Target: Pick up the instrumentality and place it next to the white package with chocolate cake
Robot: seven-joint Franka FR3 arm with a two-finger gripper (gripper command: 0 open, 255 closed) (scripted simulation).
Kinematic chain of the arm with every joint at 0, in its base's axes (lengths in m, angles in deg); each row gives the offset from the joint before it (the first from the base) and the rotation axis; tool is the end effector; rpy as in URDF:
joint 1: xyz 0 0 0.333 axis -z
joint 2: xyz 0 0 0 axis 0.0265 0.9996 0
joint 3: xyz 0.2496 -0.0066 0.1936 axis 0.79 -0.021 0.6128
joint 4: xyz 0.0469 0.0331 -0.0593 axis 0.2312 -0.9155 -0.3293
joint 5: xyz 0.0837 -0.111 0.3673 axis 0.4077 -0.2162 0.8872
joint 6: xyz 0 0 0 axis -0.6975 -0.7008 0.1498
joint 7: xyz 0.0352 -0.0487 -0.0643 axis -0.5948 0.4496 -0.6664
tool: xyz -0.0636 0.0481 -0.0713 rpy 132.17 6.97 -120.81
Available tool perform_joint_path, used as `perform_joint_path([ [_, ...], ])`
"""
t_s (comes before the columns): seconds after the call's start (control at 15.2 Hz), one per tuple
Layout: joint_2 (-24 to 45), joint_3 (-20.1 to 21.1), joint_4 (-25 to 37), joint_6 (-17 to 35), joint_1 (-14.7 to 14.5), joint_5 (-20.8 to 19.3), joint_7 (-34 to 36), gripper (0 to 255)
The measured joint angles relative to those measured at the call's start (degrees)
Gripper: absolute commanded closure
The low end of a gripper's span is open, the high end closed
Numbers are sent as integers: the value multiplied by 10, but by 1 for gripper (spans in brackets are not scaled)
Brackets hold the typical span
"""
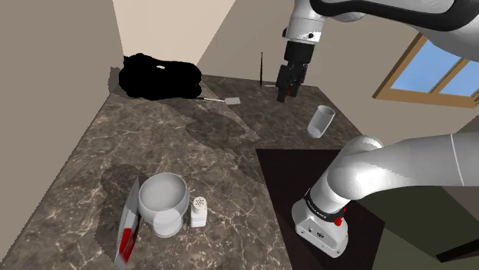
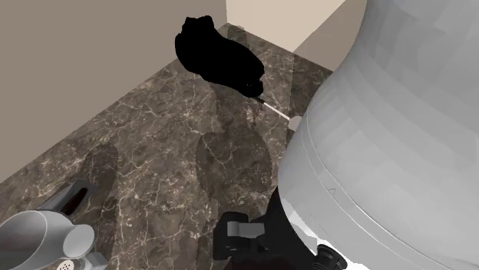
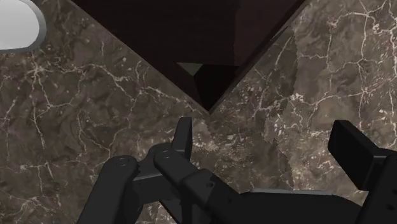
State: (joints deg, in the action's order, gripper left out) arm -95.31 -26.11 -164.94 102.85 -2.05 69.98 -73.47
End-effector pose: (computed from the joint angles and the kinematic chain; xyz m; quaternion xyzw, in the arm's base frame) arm 0.2977 0.0044 0.5659 -0.9932 -0.0371 0.0924 0.0608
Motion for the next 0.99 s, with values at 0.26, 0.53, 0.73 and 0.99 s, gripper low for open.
perform_joint_path([
  [0.26,29,-15,-4,39,-3,-16,-39,0],
  [0.53,89,-42,0,107,-11,-39,-110,0],
  [0.73,138,-56,10,156,-19,-48,-159,0],
  [0.99,213,-78,33,223,-27,-56,-229,0],
])
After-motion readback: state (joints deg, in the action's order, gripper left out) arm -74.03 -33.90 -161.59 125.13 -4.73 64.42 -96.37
